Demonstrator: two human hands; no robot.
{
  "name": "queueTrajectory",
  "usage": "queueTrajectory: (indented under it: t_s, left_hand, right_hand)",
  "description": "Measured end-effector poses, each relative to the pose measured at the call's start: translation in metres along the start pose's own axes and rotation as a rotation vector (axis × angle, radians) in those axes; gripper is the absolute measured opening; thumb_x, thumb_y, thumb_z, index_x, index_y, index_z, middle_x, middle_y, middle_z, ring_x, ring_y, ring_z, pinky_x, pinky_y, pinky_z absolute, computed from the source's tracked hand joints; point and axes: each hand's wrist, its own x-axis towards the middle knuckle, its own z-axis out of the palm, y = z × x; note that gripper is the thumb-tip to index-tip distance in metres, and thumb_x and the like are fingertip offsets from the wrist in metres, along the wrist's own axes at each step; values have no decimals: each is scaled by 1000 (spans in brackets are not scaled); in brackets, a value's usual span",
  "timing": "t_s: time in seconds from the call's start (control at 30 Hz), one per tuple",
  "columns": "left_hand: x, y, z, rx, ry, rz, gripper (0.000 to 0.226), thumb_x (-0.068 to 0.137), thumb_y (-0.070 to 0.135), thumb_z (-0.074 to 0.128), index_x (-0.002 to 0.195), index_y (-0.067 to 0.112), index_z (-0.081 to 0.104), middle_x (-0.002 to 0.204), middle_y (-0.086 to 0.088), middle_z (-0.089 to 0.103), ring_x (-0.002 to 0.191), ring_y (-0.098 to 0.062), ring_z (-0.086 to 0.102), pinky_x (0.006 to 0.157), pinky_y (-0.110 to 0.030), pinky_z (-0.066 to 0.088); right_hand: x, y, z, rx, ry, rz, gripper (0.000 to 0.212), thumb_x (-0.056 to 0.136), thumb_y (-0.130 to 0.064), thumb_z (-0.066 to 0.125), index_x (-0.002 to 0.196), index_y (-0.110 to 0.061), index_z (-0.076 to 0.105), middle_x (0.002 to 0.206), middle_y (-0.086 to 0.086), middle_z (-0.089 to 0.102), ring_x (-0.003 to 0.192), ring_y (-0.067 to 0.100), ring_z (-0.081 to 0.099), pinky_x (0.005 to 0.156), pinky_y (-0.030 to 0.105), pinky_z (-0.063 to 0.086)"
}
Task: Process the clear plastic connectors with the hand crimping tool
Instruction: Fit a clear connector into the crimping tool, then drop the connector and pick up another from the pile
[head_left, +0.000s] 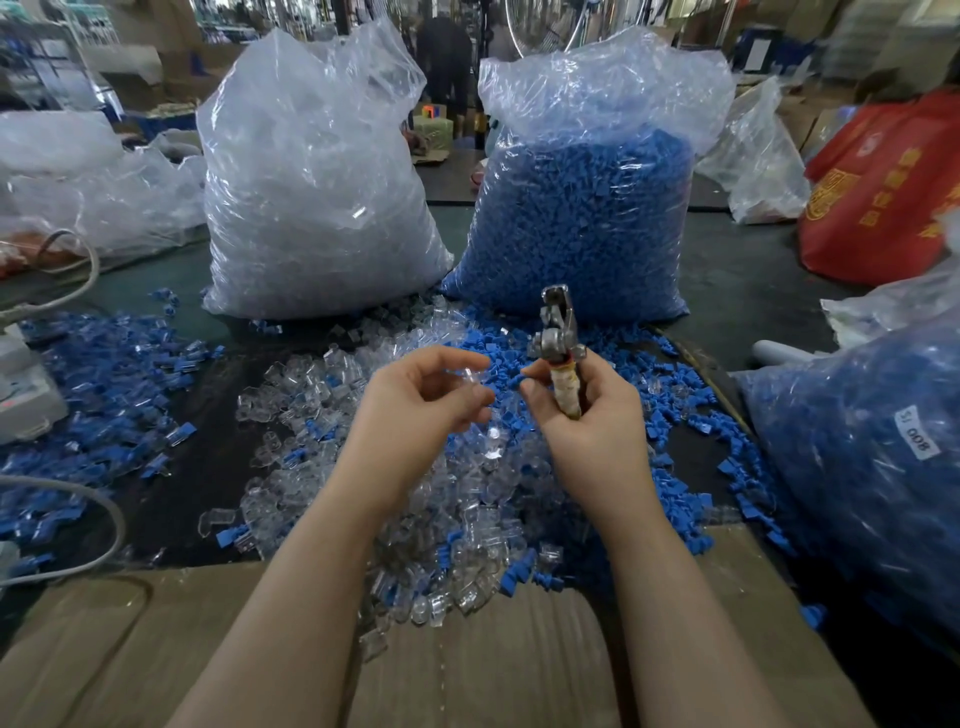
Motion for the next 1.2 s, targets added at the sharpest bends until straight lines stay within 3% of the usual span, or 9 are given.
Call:
queueTrajectory:
  t_s: [0.17,0.33,0.47,0.63,0.83,1.03,1.2]
  left_hand:
    - [1,0,0,-87,12,-30,23,74,18,81,93,17,69,77,0,75,70,-8,71,62,-15,52]
    - [0,-1,3,-150,48,-2,39,55,28,84,88,13,71,73,4,70,67,-2,65,60,-12,49]
    - [-1,2,4,-170,-8,12,38,55,26,84,90,14,74,75,3,74,71,-4,68,63,-12,50]
    - [-4,7,1,-219,-106,26,26,58,37,82,82,30,79,81,2,76,73,-5,69,62,-12,50]
    - [-3,4,2,-229,-17,14,34,54,32,85,86,22,77,78,4,74,72,-3,68,63,-11,49]
    - [-3,4,6,-279,-44,14,27,56,27,85,82,22,78,80,1,75,72,-5,69,64,-13,51]
    - [-3,5,2,-336,-101,8,24,69,22,77,92,19,76,86,-2,77,75,-10,72,66,-15,53]
  right_hand:
    - [-1,-4,1,99,-37,6,23,90,-6,68,83,-27,63,73,-20,66,71,-3,61,68,11,48]
    - [-2,-7,2,153,-76,8,20,89,-7,70,82,-24,63,72,-18,66,70,-4,61,68,11,49]
    - [-2,-7,3,178,-56,7,19,89,-7,70,82,-24,64,73,-16,67,72,-3,62,68,13,50]
    - [-1,-6,2,221,-23,17,15,89,-7,70,83,-20,66,73,-12,67,72,2,62,69,16,51]
    - [-2,-6,0,259,-30,-6,19,89,-6,69,82,-24,66,76,-11,68,77,5,63,74,18,53]
    - [-2,-8,2,266,-60,5,17,90,-6,69,83,-22,66,78,-9,70,80,7,67,74,19,53]
    - [-1,-7,0,250,-15,-3,16,90,-7,69,84,-22,66,76,-13,69,76,2,65,70,14,50]
